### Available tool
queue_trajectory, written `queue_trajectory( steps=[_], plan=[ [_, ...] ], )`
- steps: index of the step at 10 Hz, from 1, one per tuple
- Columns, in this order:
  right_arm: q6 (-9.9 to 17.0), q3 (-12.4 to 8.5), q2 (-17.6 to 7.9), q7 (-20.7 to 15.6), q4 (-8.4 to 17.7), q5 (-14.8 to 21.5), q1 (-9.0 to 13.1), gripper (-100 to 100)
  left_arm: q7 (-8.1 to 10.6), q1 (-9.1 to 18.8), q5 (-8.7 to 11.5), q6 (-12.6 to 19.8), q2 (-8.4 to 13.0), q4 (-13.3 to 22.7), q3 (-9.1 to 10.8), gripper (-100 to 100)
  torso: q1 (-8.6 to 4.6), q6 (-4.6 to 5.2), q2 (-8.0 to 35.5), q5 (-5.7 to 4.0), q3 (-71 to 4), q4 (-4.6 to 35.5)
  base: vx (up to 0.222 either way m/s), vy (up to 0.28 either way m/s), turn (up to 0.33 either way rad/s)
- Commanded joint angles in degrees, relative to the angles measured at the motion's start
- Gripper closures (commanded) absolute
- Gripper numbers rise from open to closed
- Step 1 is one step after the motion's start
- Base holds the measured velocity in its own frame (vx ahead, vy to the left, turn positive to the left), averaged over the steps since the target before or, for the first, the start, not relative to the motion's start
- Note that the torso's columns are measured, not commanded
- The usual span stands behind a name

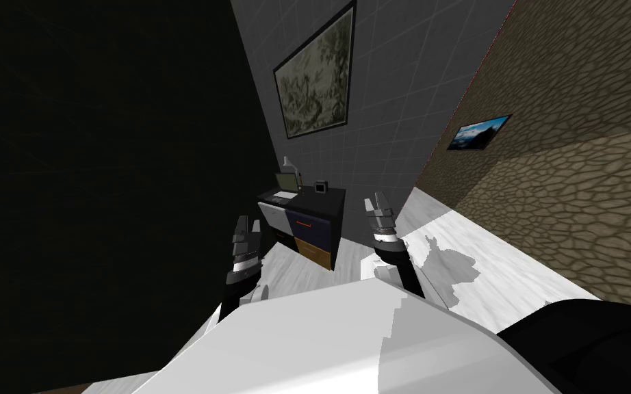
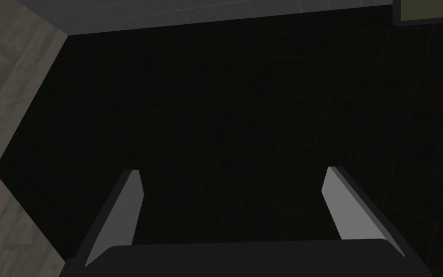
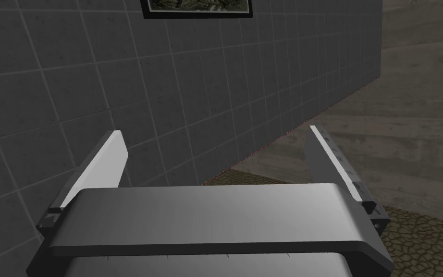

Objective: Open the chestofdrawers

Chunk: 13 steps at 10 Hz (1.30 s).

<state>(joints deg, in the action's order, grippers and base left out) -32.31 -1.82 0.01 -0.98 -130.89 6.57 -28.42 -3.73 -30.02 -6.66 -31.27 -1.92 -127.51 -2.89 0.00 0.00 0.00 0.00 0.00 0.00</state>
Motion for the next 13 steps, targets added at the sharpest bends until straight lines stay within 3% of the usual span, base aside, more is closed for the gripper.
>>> queue_trajectory(
  steps=[1, 9, 10, 13],
  plan=[
    [0.0, 0.0, 0.0, 0.0, 0.0, 0.0, 0.0, 0, 0.0, 0.0, 0.0, 0.0, 0.0, 0.0, 0.0, 0, 0.0, 0.0, 2.32, 0.0, -4.67, 2.35, 0.0, 0.0, 0.0],
    [-0.01, 0.0, 0.0, 0.0, -0.02, 0.0, 0.0, 0, 0.0, 0.0, 0.0, -0.01, 0.0, -0.02, 0.0, 0, 0.0, 0.0, 35.39, 0.0, -70.73, 35.37, 0.0, 0.0, 0.0],
    [-0.01, 0.0, 0.0, 0.0, -0.02, 0.0, 0.0, 0, 0.01, 0.19, -0.11, 0.22, 2.8, 0.36, -0.14, -100, 0.0, 0.0, 39.62, 0.0, -79.19, 39.6, 0.01, 0.0, -0.026],
    [0.0, 0.0, 0.0, 0.0, 0.01, 0.0, -0.01, 0, 0.06, 0.88, -0.48, 1.05, 7.5, 1.69, -0.65, -100, 0.01, 0.0, 42.19, 0.01, -84.53, 42.21, 0.014, 0.0, -0.046]
  ],
)
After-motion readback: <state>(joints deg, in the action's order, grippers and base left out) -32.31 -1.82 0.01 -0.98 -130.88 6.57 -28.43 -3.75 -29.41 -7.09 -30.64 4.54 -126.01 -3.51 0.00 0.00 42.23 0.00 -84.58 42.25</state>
